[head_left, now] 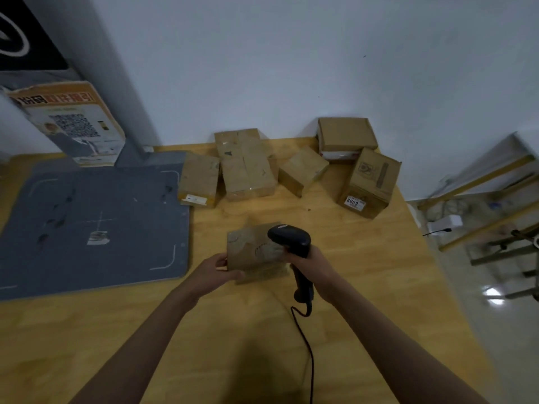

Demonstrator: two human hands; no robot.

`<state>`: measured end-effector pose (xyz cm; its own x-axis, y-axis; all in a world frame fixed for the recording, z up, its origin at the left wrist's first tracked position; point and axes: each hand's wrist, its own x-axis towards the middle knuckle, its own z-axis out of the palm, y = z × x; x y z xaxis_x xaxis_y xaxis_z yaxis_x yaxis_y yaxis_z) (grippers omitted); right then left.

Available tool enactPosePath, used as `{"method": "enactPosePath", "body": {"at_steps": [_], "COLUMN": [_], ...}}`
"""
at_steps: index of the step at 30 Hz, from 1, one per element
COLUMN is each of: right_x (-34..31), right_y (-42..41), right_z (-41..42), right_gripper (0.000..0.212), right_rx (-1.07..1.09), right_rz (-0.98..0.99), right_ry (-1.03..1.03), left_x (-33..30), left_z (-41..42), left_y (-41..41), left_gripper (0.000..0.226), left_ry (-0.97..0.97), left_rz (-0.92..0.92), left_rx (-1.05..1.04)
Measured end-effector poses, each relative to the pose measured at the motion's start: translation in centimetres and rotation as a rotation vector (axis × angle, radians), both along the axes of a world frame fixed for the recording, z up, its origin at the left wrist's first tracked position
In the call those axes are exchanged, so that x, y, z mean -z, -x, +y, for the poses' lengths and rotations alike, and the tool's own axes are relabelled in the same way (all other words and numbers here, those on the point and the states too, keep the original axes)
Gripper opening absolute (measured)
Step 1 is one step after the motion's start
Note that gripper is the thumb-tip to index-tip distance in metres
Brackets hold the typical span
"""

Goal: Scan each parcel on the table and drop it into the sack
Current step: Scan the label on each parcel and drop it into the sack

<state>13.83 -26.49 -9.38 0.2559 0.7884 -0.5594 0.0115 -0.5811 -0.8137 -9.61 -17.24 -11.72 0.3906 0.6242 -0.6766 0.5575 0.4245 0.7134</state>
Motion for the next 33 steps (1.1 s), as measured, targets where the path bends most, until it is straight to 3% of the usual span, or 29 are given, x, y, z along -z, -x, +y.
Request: {"method": "enactPosePath", "body": {"at_steps": [16, 21, 29, 33], "right_x": [1.1, 2.8, 2.7, 3.0], "right_y": [11.6, 12.7, 11.1, 10.6], "right_z": [-12.9, -15.6, -12.9, -10.8], "right_gripper": [0.016, 0.028, 0.009, 0.01], "right_rx": [0.062, 0.104, 0.217, 0.214], "right_rz": [0.23, 0.218, 0.126, 0.212], "right_ry": [0.103, 0.146, 0.103, 0.104], "left_x": [1.3, 2.0, 2.0, 1.6], "left_z": [-12.3, -14.2, -11.3, -10.1], "left_y": [12.1, 13.1, 11.5, 10.0], "left_gripper": [0.07, 0.07, 0.087, 0.072], "left_ry": [-0.035, -0.006, -0.057, -0.011], "left_rz": [0.0, 0.065, 0.204, 0.159], "left_rx": [-0.015, 0.033, 0.036, 0.051]}}
